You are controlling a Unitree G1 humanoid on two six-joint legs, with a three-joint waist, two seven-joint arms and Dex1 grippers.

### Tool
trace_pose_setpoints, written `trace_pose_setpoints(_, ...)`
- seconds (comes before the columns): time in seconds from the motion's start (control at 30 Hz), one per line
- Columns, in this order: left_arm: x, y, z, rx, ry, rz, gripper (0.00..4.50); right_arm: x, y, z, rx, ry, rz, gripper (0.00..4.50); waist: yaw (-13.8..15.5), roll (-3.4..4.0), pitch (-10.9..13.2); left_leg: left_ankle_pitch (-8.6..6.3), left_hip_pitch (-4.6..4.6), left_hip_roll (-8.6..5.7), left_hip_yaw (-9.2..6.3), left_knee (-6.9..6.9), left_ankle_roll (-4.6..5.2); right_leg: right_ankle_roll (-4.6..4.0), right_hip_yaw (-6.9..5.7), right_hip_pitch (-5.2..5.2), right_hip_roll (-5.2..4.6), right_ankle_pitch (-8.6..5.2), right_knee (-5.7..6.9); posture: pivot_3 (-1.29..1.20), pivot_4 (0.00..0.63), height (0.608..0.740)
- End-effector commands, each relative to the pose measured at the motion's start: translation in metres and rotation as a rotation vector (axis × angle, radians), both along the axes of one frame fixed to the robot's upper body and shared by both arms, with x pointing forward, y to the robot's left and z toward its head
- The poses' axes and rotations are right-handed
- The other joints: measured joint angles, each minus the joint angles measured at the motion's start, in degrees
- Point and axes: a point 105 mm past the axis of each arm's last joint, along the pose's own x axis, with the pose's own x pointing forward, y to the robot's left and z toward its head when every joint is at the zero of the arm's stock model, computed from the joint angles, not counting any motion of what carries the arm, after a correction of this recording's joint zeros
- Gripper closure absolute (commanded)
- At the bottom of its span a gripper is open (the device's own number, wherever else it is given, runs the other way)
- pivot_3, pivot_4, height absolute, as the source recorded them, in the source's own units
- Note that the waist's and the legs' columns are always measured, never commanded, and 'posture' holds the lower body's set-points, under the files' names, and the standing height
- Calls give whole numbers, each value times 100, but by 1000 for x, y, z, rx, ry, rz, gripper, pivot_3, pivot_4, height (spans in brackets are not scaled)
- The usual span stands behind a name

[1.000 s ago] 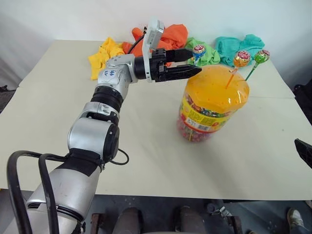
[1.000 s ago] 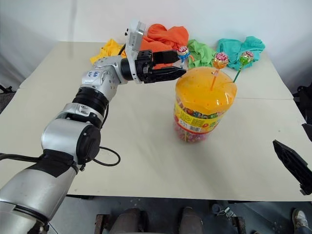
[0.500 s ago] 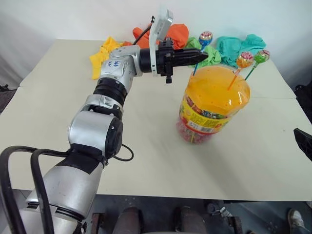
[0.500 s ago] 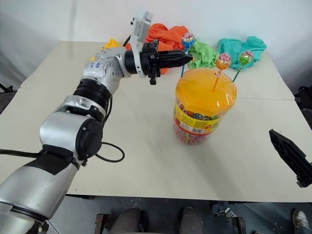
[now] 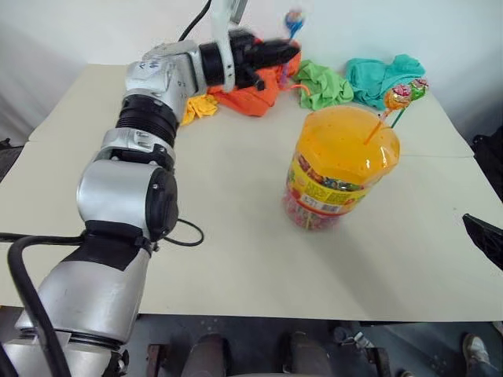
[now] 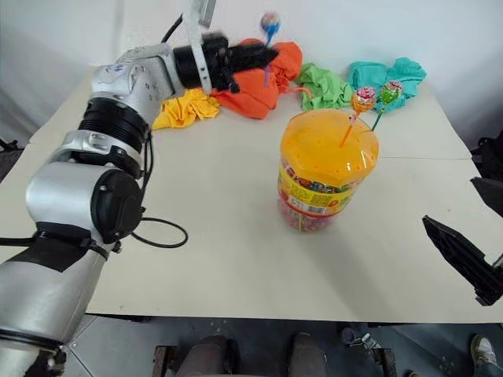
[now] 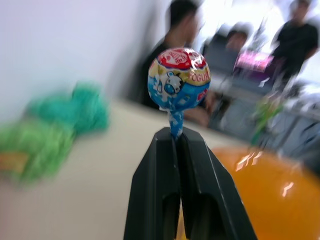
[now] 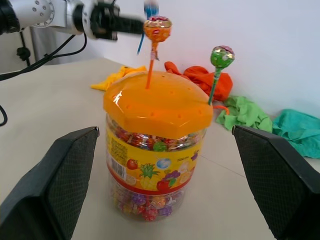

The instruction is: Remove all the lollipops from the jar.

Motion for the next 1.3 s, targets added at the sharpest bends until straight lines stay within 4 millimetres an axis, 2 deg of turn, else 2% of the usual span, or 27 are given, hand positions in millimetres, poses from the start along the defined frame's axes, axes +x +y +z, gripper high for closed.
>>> trace_pose_setpoints(0.03, 5, 30, -46, 201, 169, 130, 4480, 3, 2, -2, -9, 22, 31, 0, -2, 4, 1, 0, 1, 0, 1, 0, 0, 0, 4, -1, 1, 0, 1, 0, 150, 740)
trace_pose_setpoints(0.1, 5, 55, -76, 306, 290, 261, 4480, 5, 5, -3, -13, 39, 55, 0, 4, 5, 7, 0, -3, 1, 4, 2, 0, 0, 9, -7, 2, 0, 6, 0, 150, 740)
trace_pose_setpoints(0.17, 1, 70, -90, 361, 343, 329, 4480, 7, 6, -4, -14, 47, 66, 0, 8, -4, 25, 0, -5, 1, 4, 5, 0, 0, 11, -8, 1, 0, 6, 0, 150, 740)
trace_pose_setpoints(0.27, -18, 93, -115, 439, 483, 397, 4480, 13, 5, -7, -15, 66, 83, 0, 20, -15, 33, 0, -10, 2, 1, 7, -1, 0, 9, -11, 2, 0, 7, 0, 150, 740)
trace_pose_setpoints(0.57, -60, 122, -147, 580, 658, 532, 4480, 28, 10, -8, -17, 82, 135, 0, 22, -15, 33, 0, -8, 3, 1, 15, -1, 0, 16, -9, 0, 0, 13, 0, 150, 740)
trace_pose_setpoints(0.67, -68, 130, -154, 610, 669, 547, 3849, 28, 11, -8, -14, 80, 152, 0, 18, -14, 34, 1, -4, 4, 2, 14, -1, -1, 20, -9, 0, 0, 15, 0, 150, 740)
trace_pose_setpoints(0.77, -70, 139, -157, 606, 673, 576, 2932, 29, 12, -6, -7, 79, 165, 0, 23, -15, 34, 1, -4, 3, 4, 15, -1, -1, 23, -9, 0, 0, 15, 0, 150, 740)
trace_pose_setpoints(0.97, -69, 142, -150, 602, 652, 591, 1077, 32, 10, -7, -19, 75, 153, 0, 45, -15, 34, 1, -3, 2, 4, 19, -1, 0, 25, -8, 0, 0, 17, 0, 150, 740)
trace_pose_setpoints(1.03, -68, 141, -143, 599, 632, 589, 476, 33, 9, -6, -16, 69, 148, 0, 35, -15, 34, 1, -2, 2, 4, 18, -1, 0, 25, -8, 0, 0, 18, 0, 150, 740)
trace_pose_setpoints(1.07, -67, 137, -134, 591, 595, 578, 133, 33, 8, -5, -20, 65, 143, 0, 31, -15, 34, 1, -2, 3, 5, 19, -1, 0, 25, -8, 0, 0, 19, 0, 150, 740)
trace_pose_setpoints(1.13, -61, 128, -116, 569, 513, 543, 29, 34, 7, -4, -20, 58, 134, 0, 31, -16, 34, 1, -3, 3, 4, 19, -1, 0, 24, -8, 0, 0, 19, 0, 150, 740)
trace_pose_setpoints(1.23, -50, 100, -80, 482, 310, 391, 29, 34, 5, -1, -26, 38, 116, 0, 67, -16, 34, 1, -5, 2, 5, 21, -1, 0, 24, -8, 0, 0, 18, 0, 150, 740)
trace_pose_setpoints(1.3, -49, 84, -64, 437, 218, 287, 29, 35, 3, 2, -27, 25, 106, 0, 77, -15, 34, 1, -4, 1, 8, 21, -1, 0, 26, -8, -1, 0, 17, 0, 150, 740)
